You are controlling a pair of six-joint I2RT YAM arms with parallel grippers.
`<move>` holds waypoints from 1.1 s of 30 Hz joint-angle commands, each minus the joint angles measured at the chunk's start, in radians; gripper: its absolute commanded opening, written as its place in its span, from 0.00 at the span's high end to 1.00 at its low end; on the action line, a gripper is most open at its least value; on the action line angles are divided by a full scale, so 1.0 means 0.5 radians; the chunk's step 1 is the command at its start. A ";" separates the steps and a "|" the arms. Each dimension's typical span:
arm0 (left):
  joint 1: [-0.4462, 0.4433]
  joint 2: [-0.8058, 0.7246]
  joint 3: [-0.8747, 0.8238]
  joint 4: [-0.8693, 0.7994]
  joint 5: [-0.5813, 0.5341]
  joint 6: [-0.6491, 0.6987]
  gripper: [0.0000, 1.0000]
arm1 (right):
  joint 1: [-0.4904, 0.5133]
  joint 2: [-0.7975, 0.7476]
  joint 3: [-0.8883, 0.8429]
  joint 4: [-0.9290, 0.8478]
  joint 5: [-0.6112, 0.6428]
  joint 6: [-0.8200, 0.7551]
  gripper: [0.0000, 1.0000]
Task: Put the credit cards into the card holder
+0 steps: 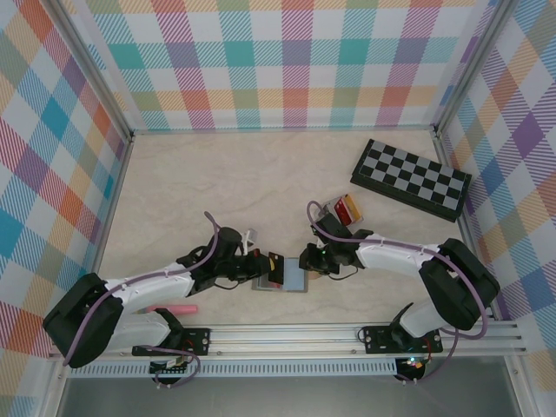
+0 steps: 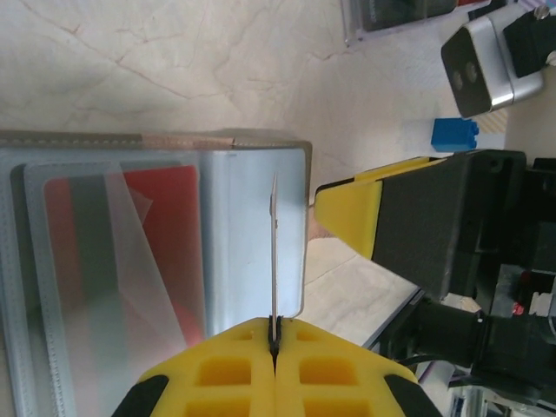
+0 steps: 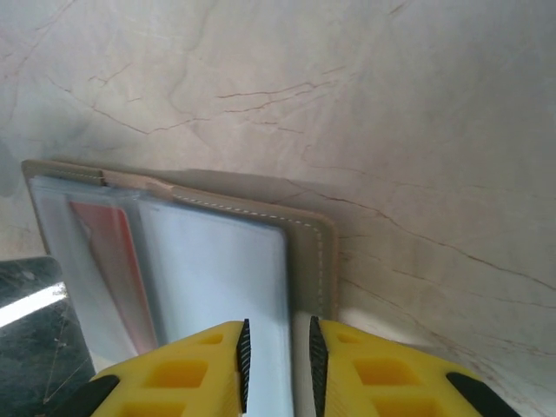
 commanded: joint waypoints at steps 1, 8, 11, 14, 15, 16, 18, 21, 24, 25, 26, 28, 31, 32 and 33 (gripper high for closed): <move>-0.040 0.033 -0.041 0.103 -0.102 0.076 1.00 | 0.003 -0.019 -0.046 -0.026 0.004 -0.018 0.76; -0.055 0.159 -0.103 0.319 -0.109 0.082 1.00 | 0.003 0.043 -0.094 0.062 -0.034 -0.001 0.76; -0.064 0.223 -0.128 0.413 -0.091 0.065 1.00 | 0.003 0.062 -0.115 0.076 -0.026 0.009 0.76; -0.081 0.278 -0.148 0.461 -0.091 0.066 1.00 | 0.003 0.077 -0.138 0.094 -0.016 0.022 0.76; -0.087 0.297 -0.152 0.474 -0.087 0.071 1.00 | 0.003 0.085 -0.139 0.097 -0.016 0.022 0.76; -0.095 0.307 -0.154 0.483 -0.092 0.071 1.00 | 0.002 0.091 -0.139 0.101 -0.018 0.023 0.76; -0.118 0.335 -0.142 0.451 -0.127 0.085 1.00 | 0.003 0.103 -0.142 0.106 -0.019 0.029 0.77; -0.150 0.398 -0.129 0.472 -0.168 0.079 1.00 | 0.003 0.110 -0.142 0.113 -0.024 0.031 0.77; -0.180 0.452 -0.116 0.480 -0.218 0.074 0.98 | 0.004 0.111 -0.132 0.109 -0.025 0.031 0.77; -0.185 0.473 -0.109 0.483 -0.229 0.071 0.98 | 0.001 0.111 -0.130 0.109 -0.025 0.031 0.77; -0.185 0.489 -0.101 0.489 -0.229 0.068 0.98 | 0.002 0.110 -0.130 0.109 -0.025 0.031 0.77; -0.189 0.503 -0.093 0.471 -0.244 0.055 0.98 | 0.005 0.114 -0.128 0.111 -0.028 0.031 0.77; -0.188 0.473 -0.112 0.450 -0.299 0.015 0.98 | 0.006 0.111 -0.127 0.112 -0.028 0.032 0.77; -0.188 0.465 -0.119 0.452 -0.319 0.000 0.98 | 0.006 0.111 -0.126 0.109 -0.028 0.034 0.77; -0.186 0.460 -0.120 0.464 -0.324 -0.005 0.97 | 0.004 0.110 -0.127 0.110 -0.027 0.036 0.77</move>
